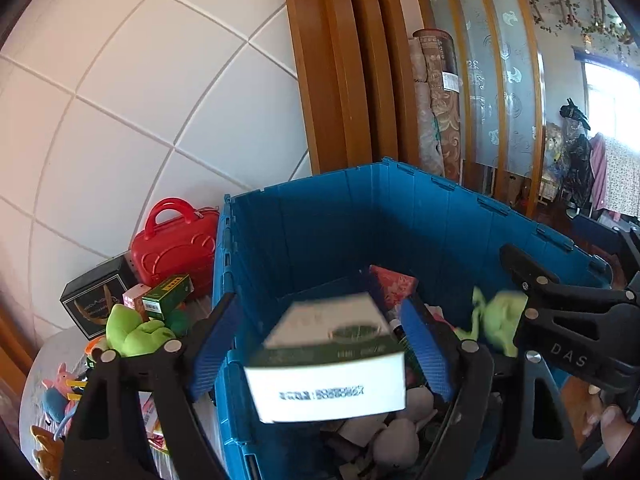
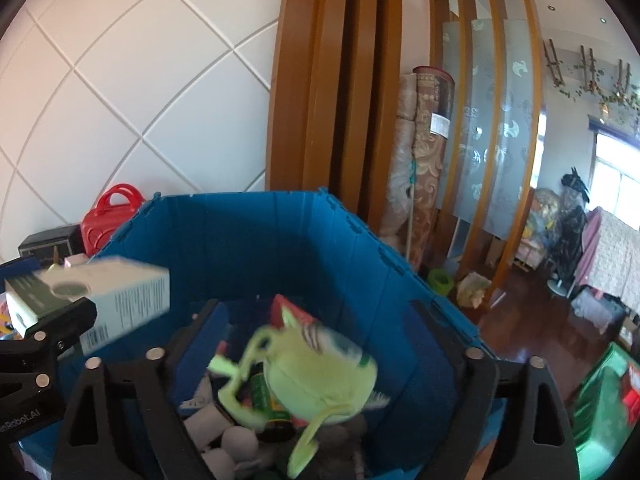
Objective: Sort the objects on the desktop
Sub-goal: 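Carry the box and plush over the blue crate and open both tools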
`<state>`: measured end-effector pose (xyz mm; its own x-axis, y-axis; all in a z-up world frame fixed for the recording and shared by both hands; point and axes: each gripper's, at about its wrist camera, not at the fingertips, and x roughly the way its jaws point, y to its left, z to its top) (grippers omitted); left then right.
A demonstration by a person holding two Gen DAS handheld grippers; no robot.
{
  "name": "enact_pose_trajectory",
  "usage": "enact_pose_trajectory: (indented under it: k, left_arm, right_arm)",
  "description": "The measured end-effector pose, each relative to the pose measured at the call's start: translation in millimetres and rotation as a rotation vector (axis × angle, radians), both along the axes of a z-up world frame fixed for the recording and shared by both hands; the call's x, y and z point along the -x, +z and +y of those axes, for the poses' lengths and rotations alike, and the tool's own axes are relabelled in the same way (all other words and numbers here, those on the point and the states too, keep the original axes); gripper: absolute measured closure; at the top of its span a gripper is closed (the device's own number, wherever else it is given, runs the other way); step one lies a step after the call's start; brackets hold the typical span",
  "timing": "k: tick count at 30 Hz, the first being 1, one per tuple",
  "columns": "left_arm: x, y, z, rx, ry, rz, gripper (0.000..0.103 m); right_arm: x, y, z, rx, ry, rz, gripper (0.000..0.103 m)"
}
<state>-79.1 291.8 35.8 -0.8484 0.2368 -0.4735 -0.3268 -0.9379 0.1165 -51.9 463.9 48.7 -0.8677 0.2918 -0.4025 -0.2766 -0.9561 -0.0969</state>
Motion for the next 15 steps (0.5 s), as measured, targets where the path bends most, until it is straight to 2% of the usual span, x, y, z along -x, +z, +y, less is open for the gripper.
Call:
enact_pose_trajectory:
  k: [4,15]
  left_arm:
    - [-4.6,1.9,-5.5,-0.019,0.022,0.009,0.007]
    - [-20.1,9.5,-30.3,-0.052,0.083,0.023,0.006]
  right_arm:
    - [-5.4,2.7,-3.5,-0.012,0.01,0.02,0.0]
    - [-24.8,15.5,-31.8,-0.144,-0.005,0.074,0.0]
